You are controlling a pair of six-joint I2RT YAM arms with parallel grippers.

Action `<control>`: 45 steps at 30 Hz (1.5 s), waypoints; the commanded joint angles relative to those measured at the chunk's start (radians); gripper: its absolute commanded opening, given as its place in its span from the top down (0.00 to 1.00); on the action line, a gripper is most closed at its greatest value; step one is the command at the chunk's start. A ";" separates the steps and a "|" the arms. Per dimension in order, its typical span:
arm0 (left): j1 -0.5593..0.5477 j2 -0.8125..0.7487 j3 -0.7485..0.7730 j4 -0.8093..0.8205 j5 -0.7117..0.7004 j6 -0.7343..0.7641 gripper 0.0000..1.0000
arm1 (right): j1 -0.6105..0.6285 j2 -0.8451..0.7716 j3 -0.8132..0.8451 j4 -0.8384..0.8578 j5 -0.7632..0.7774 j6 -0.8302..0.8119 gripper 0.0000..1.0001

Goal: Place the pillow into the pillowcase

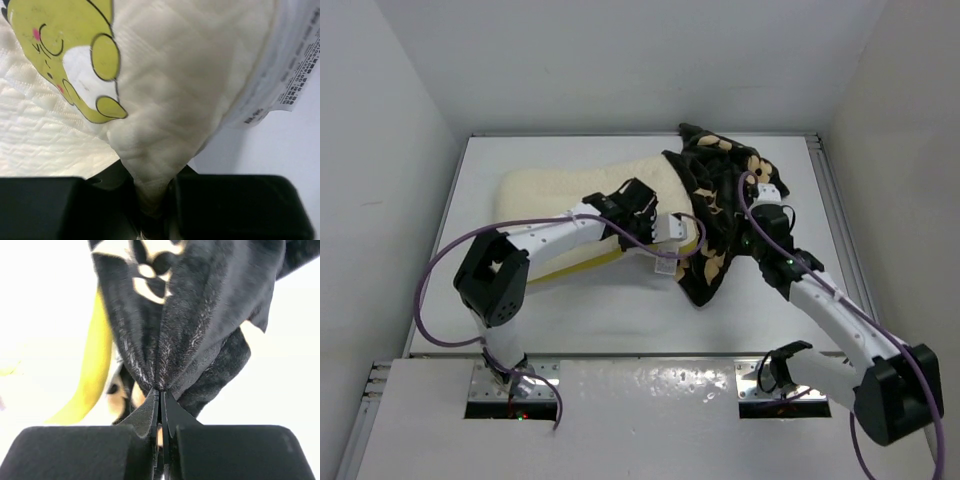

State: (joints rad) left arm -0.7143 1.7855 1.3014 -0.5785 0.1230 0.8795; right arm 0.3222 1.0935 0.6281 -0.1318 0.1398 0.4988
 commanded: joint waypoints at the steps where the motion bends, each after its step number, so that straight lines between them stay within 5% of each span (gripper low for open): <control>1: -0.026 -0.038 0.139 -0.162 0.125 -0.057 1.00 | 0.038 -0.075 -0.018 0.020 0.034 0.029 1.00; 6: -0.039 -0.034 0.275 -0.285 0.193 -0.106 1.00 | 0.074 -0.187 -0.034 0.009 0.012 0.090 1.00; 11: -0.122 0.017 0.210 -0.196 0.044 -0.123 1.00 | 0.103 -0.234 -0.019 0.012 -0.066 0.144 1.00; 23: -0.132 0.111 0.185 0.018 0.069 -0.232 1.00 | 0.167 -0.365 -0.108 0.026 -0.071 0.323 1.00; 29: -0.128 0.109 0.183 0.063 0.179 -0.321 0.74 | 0.167 -0.327 -0.226 0.101 -0.137 0.431 1.00; 31: -0.128 0.112 0.206 0.063 0.202 -0.343 0.58 | 0.166 -0.282 -0.246 0.116 -0.164 0.445 1.00; 32: -0.128 0.111 0.217 0.048 0.204 -0.355 0.48 | 0.163 -0.262 -0.234 0.092 -0.158 0.443 0.83; 34: -0.120 0.107 0.236 0.004 0.210 -0.344 0.42 | 0.155 -0.254 -0.213 0.048 -0.123 0.437 0.36; 36: -0.108 0.100 0.289 -0.105 0.240 -0.306 0.38 | 0.141 -0.273 -0.180 -0.035 -0.079 0.417 0.03; 38: -0.071 0.088 0.353 -0.225 0.274 -0.268 0.37 | 0.121 -0.300 -0.163 -0.104 -0.028 0.402 0.01; 41: 0.004 0.049 0.435 -0.317 0.351 -0.258 0.37 | 0.086 -0.336 -0.157 -0.176 0.012 0.414 0.01; 42: 0.022 0.032 0.449 -0.328 0.366 -0.264 0.38 | 0.078 -0.336 -0.157 -0.184 0.009 0.417 0.21; 43: 0.059 0.025 0.461 -0.330 0.365 -0.277 0.43 | 0.071 -0.322 -0.157 -0.186 -0.012 0.419 0.54; 44: 0.074 0.017 0.470 -0.314 0.351 -0.293 0.66 | 0.069 -0.310 -0.157 -0.184 -0.019 0.429 0.86; 45: 0.094 0.011 0.478 -0.299 0.290 -0.310 0.77 | 0.071 -0.293 -0.159 -0.180 -0.022 0.440 1.00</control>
State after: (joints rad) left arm -0.6884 1.8790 1.7267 -0.8444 0.4202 0.5865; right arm 0.3992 0.7727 0.4374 -0.2749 0.1078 0.9150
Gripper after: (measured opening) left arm 0.296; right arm 0.127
